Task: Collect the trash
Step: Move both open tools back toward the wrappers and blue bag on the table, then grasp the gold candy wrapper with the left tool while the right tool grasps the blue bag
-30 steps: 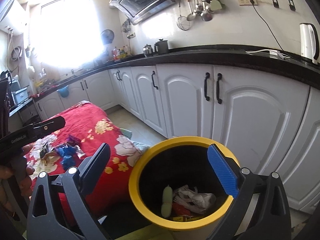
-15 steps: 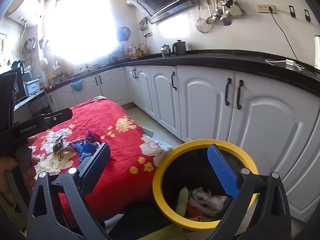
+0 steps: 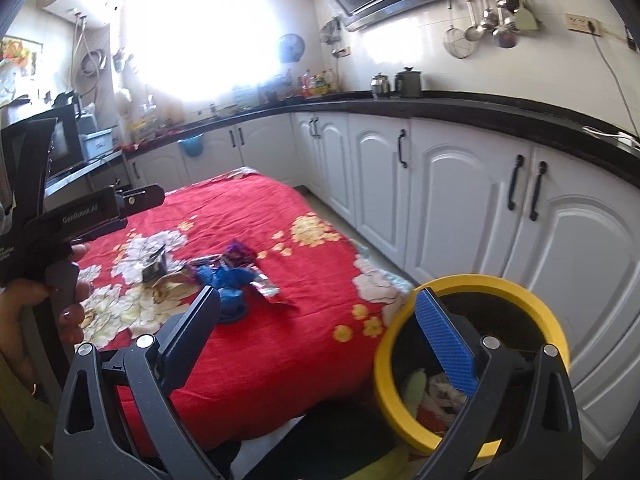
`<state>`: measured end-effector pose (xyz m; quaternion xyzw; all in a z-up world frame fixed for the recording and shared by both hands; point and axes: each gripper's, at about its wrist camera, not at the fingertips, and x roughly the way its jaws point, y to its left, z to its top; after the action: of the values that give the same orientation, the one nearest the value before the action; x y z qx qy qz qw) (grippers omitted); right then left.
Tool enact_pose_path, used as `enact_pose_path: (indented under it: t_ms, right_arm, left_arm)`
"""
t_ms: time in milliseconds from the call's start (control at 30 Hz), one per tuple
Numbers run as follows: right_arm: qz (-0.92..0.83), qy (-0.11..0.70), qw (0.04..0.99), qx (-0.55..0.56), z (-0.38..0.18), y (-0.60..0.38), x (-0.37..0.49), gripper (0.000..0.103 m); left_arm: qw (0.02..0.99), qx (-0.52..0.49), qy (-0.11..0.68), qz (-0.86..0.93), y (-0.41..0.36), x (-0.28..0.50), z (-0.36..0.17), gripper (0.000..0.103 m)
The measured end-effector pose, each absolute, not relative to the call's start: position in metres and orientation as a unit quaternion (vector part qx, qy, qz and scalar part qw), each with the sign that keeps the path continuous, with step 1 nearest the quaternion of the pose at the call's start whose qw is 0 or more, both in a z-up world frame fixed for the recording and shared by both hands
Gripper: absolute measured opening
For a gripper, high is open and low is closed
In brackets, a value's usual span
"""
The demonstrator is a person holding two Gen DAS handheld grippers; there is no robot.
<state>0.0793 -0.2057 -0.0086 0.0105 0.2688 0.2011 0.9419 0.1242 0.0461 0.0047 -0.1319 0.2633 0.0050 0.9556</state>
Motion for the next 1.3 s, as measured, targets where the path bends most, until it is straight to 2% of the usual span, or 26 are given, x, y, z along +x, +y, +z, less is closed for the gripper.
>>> enact_pose_path:
  t_ms: [433, 633, 667, 700, 833, 1033, 1133, 1200, 1267, 1300]
  right_arm:
    - [0.257, 0.306, 0.916, -0.017, -0.031, -0.15, 0.097, 0.095]
    - [0.273, 0.327, 0.904, -0.034, -0.046, -0.127, 0.111, 0.086]
    - [0.276, 0.331, 0.902, -0.035, -0.048, -0.124, 0.114, 0.083]
    - [0.278, 0.336, 0.899, -0.037, -0.051, -0.12, 0.116, 0.081]
    - [0.288, 0.356, 0.888, -0.04, -0.064, -0.107, 0.128, 0.075]
    - [0.29, 0.366, 0.883, -0.051, -0.077, -0.096, 0.139, 0.07]
    - [0.286, 0.374, 0.881, -0.05, -0.083, -0.095, 0.147, 0.067]
    - [0.287, 0.381, 0.878, -0.047, -0.087, -0.095, 0.151, 0.059]
    - [0.288, 0.386, 0.875, -0.044, -0.089, -0.095, 0.154, 0.053]
    - [0.289, 0.389, 0.874, -0.043, -0.091, -0.095, 0.155, 0.05]
  left_arm:
    - [0.935, -0.199, 0.287, 0.055, 0.116, 0.128, -0.01, 0.092]
    - [0.919, -0.231, 0.315, 0.055, 0.134, 0.133, -0.027, 0.074]
    - [0.917, -0.233, 0.319, 0.051, 0.134, 0.135, -0.03, 0.066]
    - [0.915, -0.233, 0.327, 0.045, 0.134, 0.137, -0.033, 0.064]
    - [0.907, -0.227, 0.353, 0.023, 0.129, 0.144, -0.044, 0.057]
    - [0.901, -0.203, 0.384, -0.004, 0.116, 0.152, -0.059, 0.055]
    - [0.897, -0.19, 0.399, -0.013, 0.11, 0.156, -0.068, 0.051]
    - [0.896, -0.182, 0.405, -0.014, 0.107, 0.158, -0.072, 0.05]
    - [0.894, -0.177, 0.41, -0.015, 0.105, 0.159, -0.076, 0.041]
    - [0.893, -0.172, 0.414, -0.014, 0.104, 0.16, -0.078, 0.04]
